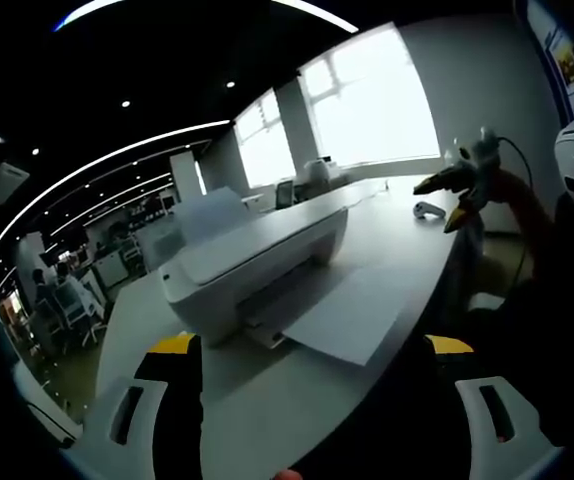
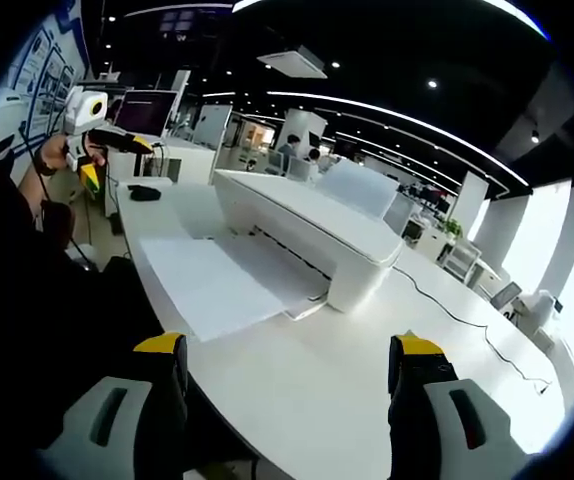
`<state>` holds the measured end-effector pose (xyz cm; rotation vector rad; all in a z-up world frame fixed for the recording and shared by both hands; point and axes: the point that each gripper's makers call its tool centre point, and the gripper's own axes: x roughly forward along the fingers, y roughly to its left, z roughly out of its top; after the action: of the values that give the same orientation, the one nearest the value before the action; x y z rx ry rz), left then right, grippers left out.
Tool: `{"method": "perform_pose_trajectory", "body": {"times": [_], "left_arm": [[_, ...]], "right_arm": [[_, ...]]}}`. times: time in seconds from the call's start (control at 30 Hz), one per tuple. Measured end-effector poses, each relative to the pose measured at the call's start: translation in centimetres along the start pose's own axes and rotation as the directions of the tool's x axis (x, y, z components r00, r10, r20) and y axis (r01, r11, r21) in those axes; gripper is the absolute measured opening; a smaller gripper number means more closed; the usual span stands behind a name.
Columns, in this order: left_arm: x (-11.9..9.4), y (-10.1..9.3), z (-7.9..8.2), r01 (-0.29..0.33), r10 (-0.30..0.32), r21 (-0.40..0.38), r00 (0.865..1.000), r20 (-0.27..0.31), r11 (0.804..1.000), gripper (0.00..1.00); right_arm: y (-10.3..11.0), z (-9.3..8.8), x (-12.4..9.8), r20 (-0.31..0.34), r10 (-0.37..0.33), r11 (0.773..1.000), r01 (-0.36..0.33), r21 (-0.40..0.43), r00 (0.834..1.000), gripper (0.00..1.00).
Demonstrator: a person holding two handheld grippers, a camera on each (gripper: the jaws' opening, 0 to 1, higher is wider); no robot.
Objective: Remove the paper from the printer output slot and place it on top of the printer
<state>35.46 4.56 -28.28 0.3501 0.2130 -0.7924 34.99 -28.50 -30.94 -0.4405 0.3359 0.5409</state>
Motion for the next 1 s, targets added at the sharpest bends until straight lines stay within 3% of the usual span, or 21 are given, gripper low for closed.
{"method": "perform_pose_trajectory", "body": {"times": [1.0], "left_arm": [[-0.04, 0.08, 0.10, -0.002, 0.002, 0.002, 1.000, 0.002, 1.000, 0.92]], "right_arm": [[0.23, -0.40, 0.32, -0.011, 0.010, 1.000, -0.010, -0.003, 1.000, 0.78]]}}
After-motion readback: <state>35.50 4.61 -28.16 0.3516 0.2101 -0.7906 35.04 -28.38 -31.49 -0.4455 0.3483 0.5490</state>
